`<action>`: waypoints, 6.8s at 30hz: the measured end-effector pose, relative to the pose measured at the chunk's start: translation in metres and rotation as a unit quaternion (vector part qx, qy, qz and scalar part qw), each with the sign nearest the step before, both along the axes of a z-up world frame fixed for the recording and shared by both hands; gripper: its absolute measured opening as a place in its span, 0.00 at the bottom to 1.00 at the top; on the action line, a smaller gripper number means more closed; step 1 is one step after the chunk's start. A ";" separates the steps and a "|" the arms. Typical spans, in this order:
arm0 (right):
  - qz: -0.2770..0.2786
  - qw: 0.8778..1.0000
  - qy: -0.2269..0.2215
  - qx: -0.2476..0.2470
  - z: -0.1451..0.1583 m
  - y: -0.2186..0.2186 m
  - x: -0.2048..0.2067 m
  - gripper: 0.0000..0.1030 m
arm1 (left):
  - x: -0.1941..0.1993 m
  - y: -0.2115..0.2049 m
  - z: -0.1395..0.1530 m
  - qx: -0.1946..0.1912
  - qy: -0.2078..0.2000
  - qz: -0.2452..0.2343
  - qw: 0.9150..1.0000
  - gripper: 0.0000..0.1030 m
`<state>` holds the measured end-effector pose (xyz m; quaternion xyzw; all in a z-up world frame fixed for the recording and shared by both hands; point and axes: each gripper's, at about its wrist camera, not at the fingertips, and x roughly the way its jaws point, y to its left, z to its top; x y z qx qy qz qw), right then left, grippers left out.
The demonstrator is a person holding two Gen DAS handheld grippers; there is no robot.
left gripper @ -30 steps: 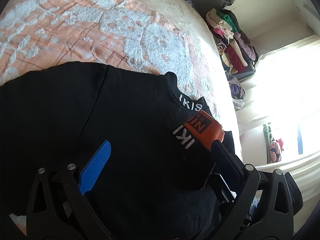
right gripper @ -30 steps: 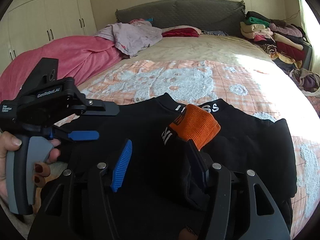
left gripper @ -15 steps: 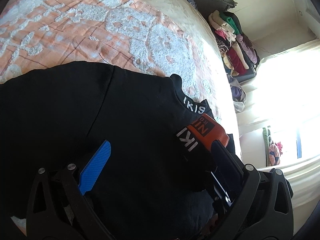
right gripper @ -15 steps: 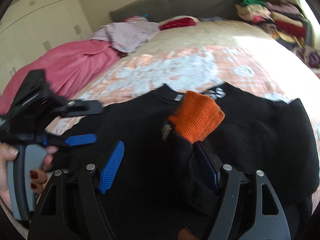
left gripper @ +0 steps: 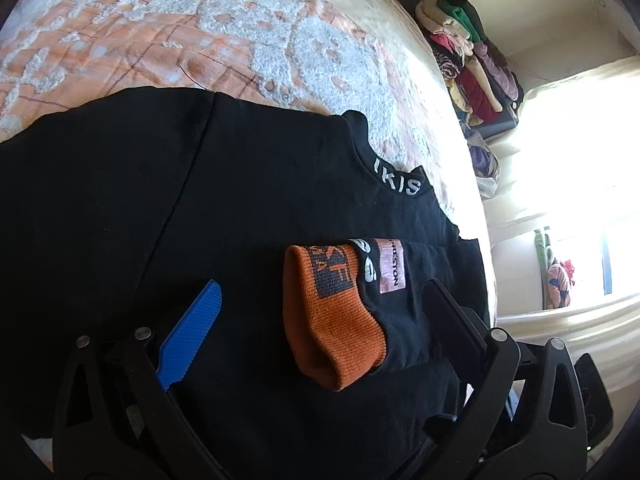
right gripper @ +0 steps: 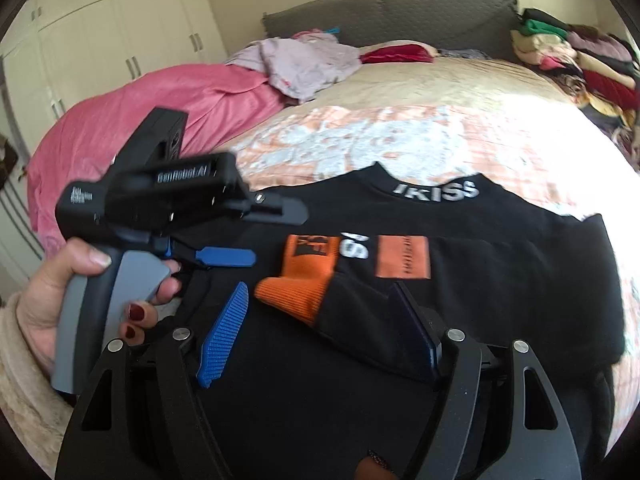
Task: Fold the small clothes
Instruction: 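Carry the sleeve across the shirt body toward the left gripper, then lay the sleeve flat on the shirt and open the right gripper, then move the left gripper to the orange cuff of the other sleeve, then close the left gripper on the orange sleeve cuff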
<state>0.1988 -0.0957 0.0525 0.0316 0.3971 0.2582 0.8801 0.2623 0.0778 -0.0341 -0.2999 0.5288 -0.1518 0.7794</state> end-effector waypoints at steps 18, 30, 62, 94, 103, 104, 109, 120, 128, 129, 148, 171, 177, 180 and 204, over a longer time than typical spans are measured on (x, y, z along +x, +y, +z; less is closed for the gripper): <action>-0.155 0.987 -0.018 0.047 0.012 -0.120 -0.036 0.70 | -0.009 -0.036 -0.003 0.039 -0.019 -0.025 0.999 0.54; -0.182 0.983 -0.008 0.037 0.005 -0.137 -0.046 0.70 | -0.026 -0.030 0.053 0.075 -0.133 -0.017 0.988 0.08; -0.184 0.972 0.080 -0.125 -0.054 -0.100 0.043 0.69 | -0.030 -0.042 -0.001 0.188 -0.053 -0.087 0.977 0.33; -0.152 0.987 -0.017 -0.043 0.008 -0.061 -0.021 0.95 | -0.103 0.019 0.051 0.242 -0.166 0.046 0.955 0.91; -0.111 0.992 -0.039 -0.046 0.022 -0.029 -0.029 0.95 | -0.116 0.052 0.055 0.248 -0.167 0.121 0.946 0.91; -0.106 0.992 -0.041 -0.047 0.023 -0.024 -0.030 0.95 | -0.118 0.055 0.055 0.249 -0.167 0.129 0.945 0.91; -0.081 0.994 -0.048 -0.048 0.028 -0.006 -0.035 0.95 | -0.130 0.070 0.057 0.253 -0.169 0.160 0.939 0.91; -0.025 0.996 -0.057 -0.060 0.031 0.038 -0.038 0.96 | -0.150 0.105 0.057 0.241 -0.152 0.239 0.928 0.91; 0.003 0.997 -0.059 -0.053 0.035 0.065 -0.035 0.96 | -0.166 0.126 0.057 0.264 -0.129 0.312 0.904 0.91; 0.006 0.997 -0.060 -0.052 0.036 0.069 -0.035 0.96 | -0.168 0.130 0.056 0.262 -0.125 0.322 0.901 0.91; 0.128 0.990 -0.043 -0.043 0.046 0.145 -0.040 0.96 | -0.212 0.198 0.026 0.194 -0.011 0.489 0.850 0.91; 0.093 0.994 -0.011 -0.056 0.016 0.140 -0.037 0.96 | -0.210 0.233 0.005 0.117 -0.031 0.497 0.859 0.20; 0.055 0.998 -0.004 -0.037 0.017 0.110 -0.034 0.95 | -0.208 0.226 0.014 0.100 -0.070 0.472 0.873 0.14; 0.036 0.999 0.000 -0.025 0.018 0.093 -0.035 0.95 | -0.204 0.219 0.023 0.097 -0.102 0.450 0.882 0.12; -0.112 0.992 0.033 0.043 0.011 -0.015 -0.049 0.95 | -0.160 0.103 0.103 0.142 -0.263 0.265 0.917 0.11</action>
